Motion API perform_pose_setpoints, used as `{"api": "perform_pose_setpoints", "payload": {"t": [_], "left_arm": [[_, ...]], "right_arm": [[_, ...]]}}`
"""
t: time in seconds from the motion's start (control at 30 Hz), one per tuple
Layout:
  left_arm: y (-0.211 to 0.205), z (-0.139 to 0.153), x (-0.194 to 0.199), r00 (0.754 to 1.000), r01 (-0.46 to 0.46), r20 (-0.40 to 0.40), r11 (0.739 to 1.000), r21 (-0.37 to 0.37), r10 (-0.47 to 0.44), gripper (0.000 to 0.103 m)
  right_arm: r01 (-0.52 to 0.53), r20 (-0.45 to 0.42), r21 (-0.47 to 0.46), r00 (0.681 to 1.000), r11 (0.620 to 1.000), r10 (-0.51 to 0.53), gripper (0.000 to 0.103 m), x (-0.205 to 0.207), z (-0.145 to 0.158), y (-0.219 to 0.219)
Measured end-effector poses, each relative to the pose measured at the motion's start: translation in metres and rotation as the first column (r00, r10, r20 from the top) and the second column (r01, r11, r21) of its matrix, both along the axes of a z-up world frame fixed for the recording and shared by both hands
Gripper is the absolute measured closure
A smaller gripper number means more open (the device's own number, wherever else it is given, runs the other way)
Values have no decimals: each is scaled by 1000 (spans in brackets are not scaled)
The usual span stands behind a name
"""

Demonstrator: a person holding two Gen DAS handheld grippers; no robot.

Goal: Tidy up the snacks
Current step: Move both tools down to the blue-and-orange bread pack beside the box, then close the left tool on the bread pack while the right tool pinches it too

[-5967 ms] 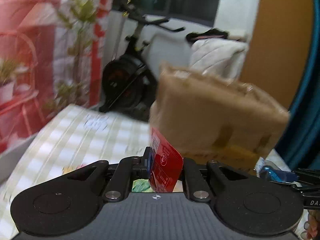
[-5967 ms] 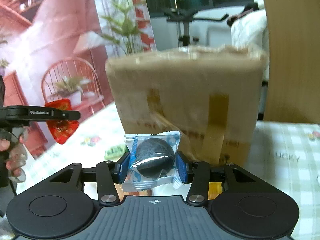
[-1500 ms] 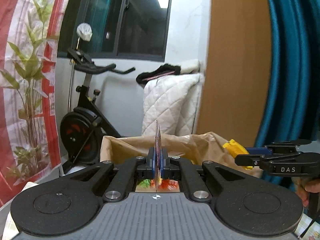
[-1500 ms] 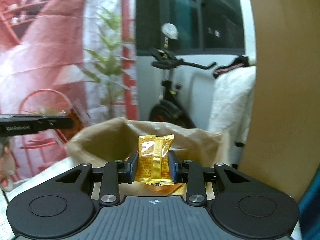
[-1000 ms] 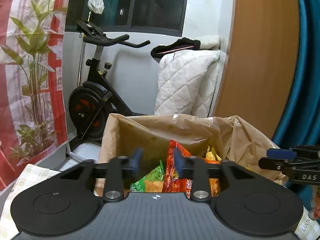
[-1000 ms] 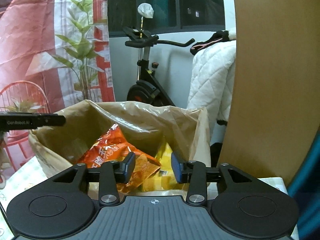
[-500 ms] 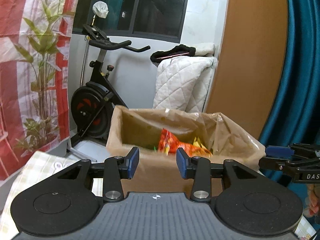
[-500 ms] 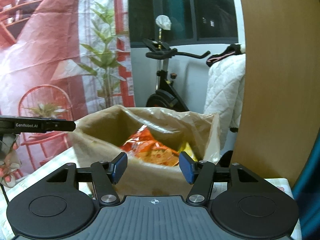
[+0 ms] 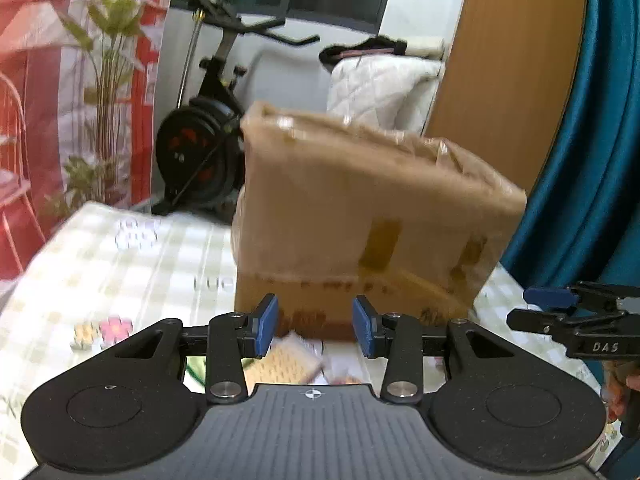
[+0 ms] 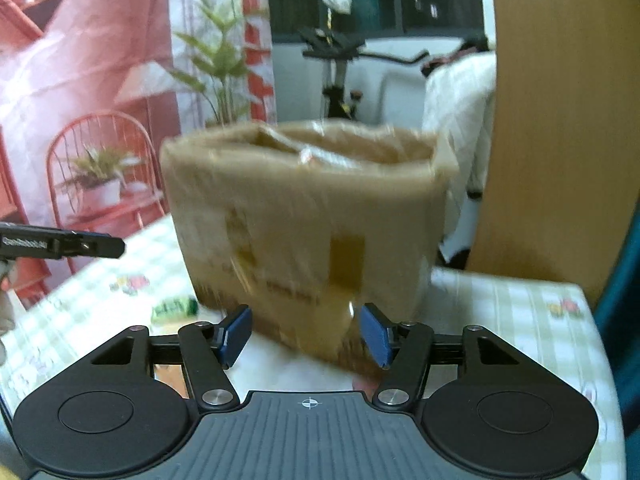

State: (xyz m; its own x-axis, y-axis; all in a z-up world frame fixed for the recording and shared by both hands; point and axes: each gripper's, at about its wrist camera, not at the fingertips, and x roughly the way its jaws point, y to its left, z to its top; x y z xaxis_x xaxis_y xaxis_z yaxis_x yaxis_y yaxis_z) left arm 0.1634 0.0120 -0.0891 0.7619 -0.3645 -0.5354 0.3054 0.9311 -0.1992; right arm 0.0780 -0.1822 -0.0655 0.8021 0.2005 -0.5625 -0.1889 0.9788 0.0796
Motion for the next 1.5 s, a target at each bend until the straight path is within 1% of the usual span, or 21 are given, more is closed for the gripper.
{"api": "perform_pose_setpoints", "payload": {"t": [0.2,0.3,0.4,0.53,0.6,0.73,0.83,0.93,1.07,1.13,1.17,1.2,1.23,1.3,1.33,1.4,1.5], "left_arm": [[-7,-24,-8,998,26,-51,1000,2,-26,60],[-8,-34,-13,997,29,-77,1000,4,-29,60],[-2,-43,-17,994,20,-106,1000,-1,-20,60],[3,-53,-26,991,-4,-135,1000,8,5,60],[9,-56,-26,989,-21,-145,1000,7,21,60],[13,-56,-27,987,-32,-160,999,-5,31,61],[10,-60,-28,983,-18,-184,1000,-24,13,61],[5,-67,-27,974,-1,-228,998,-62,-13,60],[-6,-78,-19,962,12,-270,996,-91,-37,60],[-9,-86,-12,954,3,-296,994,-113,-36,60],[-9,-89,-8,949,-5,-314,992,-127,-36,60],[-9,-93,-5,943,-14,-332,990,-138,-33,59],[-9,-95,-2,939,-24,-344,990,-142,-27,58],[-9,-100,2,932,-29,-360,988,-148,-27,57],[-10,-103,3,930,-27,-366,988,-149,-30,54],[-11,-108,5,928,-23,-371,988,-154,-36,53],[-10,-111,7,930,-19,-366,985,-174,-47,52]], "right_arm": [[5,-100,-37,995,999,-8,40,-19,-34,3],[5,-162,-27,987,1000,-10,40,-27,-51,3],[-2,-201,-17,980,1000,-1,40,-32,-62,6],[6,-227,8,974,1000,-4,40,-36,-71,8],[12,-229,20,973,1000,-7,40,-34,-71,8],[-14,-226,23,974,1000,19,40,-27,-70,16],[-56,-227,12,972,998,57,40,-18,-71,27],[-136,-237,-25,963,990,126,40,-6,-76,42],[-280,-251,-99,936,955,249,40,12,-82,68],[-340,-258,-116,917,933,303,40,20,-83,80],[-366,-259,-122,909,923,326,39,24,-83,85],[-385,-255,-127,903,914,345,36,27,-84,90],[-399,-252,-127,899,908,360,34,29,-84,93],[-423,-253,-109,887,900,386,34,33,-84,99],[-435,-256,-93,880,896,400,34,35,-85,101],[-452,-258,-60,869,890,423,36,36,-86,104],[-443,-255,-6,867,896,427,42,37,-88,106]]}}
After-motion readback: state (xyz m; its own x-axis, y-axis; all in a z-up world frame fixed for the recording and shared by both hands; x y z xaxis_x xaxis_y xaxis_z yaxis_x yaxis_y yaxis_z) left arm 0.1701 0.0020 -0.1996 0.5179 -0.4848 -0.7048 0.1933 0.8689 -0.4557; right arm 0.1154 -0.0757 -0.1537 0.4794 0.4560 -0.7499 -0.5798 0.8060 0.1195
